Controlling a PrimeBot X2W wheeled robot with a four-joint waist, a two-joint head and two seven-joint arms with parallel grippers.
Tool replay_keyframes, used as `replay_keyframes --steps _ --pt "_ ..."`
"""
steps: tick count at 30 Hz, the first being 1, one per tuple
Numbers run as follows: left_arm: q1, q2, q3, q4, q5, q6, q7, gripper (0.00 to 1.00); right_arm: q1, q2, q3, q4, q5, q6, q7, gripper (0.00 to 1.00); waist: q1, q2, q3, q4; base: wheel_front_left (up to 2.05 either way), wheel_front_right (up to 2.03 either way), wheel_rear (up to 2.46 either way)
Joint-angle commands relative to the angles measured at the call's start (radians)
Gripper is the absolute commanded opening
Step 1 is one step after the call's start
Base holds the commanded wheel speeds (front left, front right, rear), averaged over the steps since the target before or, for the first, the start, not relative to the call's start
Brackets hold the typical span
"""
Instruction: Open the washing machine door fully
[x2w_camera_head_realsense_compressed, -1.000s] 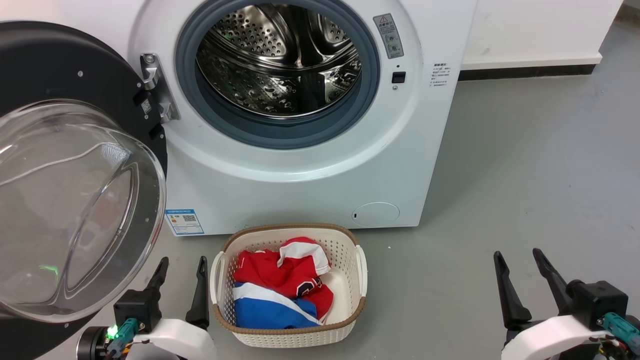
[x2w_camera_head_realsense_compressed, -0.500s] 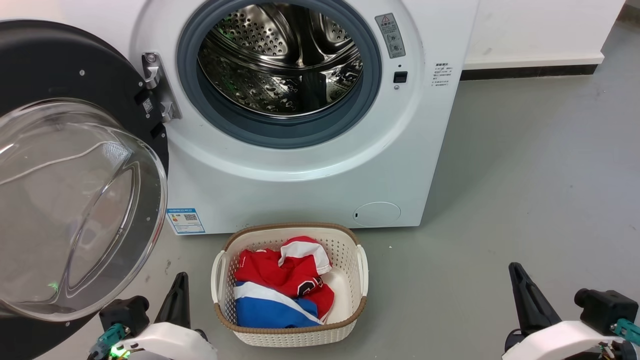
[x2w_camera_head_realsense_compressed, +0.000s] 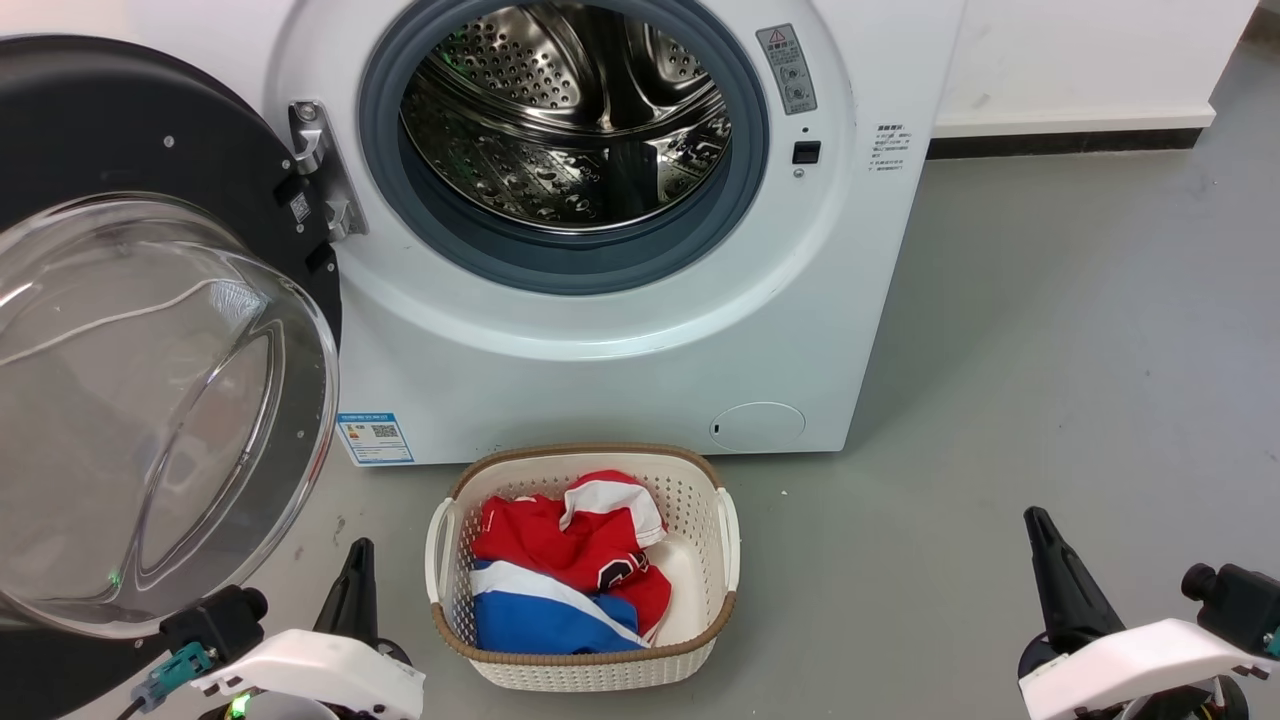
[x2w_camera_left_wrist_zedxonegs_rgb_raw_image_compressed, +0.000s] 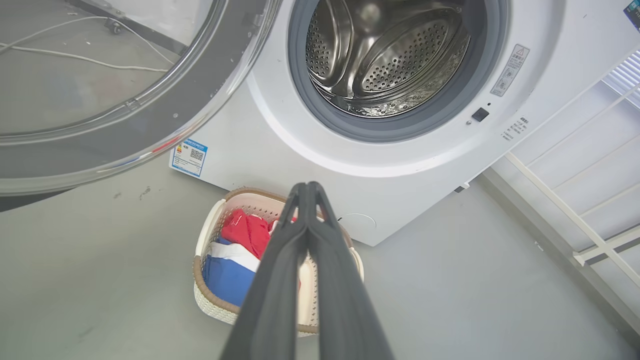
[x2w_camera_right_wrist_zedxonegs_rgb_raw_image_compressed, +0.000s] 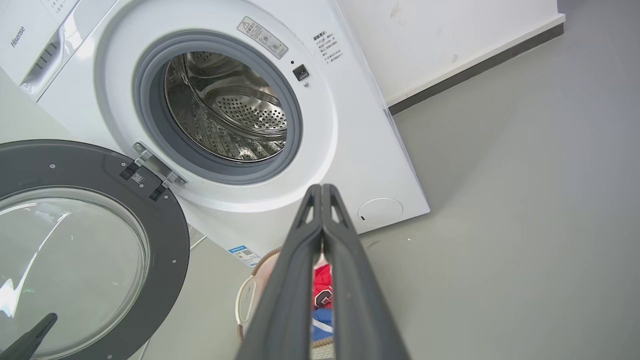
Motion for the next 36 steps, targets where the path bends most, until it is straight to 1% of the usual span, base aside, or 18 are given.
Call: replay_keyframes --steps 1,19,36 --pt "-0.029 0.003 0.013 -0.017 -0.035 -0.007 0.007 0.00 -0.029 -0.007 -0.003 -0.006 0.040 0.000 0.003 0.00 0.0000 0.0000 0.000 0.001 0.00 0.00 0.00" --pt "-0.043 -0.025 0.060 -0.023 -0.264 -0.042 0.067 0.00 -0.061 -0.010 -0.015 0.032 0.304 0.000 0.028 0.00 0.0000 0.0000 0.004 0.008 0.00 0.00 0.00" --pt "-0.052 -0.048 0.099 -0.027 -0.445 -0.069 0.115 0.00 -0.088 -0.011 -0.026 0.062 0.510 0.000 0.049 0.00 0.0000 0.0000 0.008 0.015 0.00 0.00 0.00"
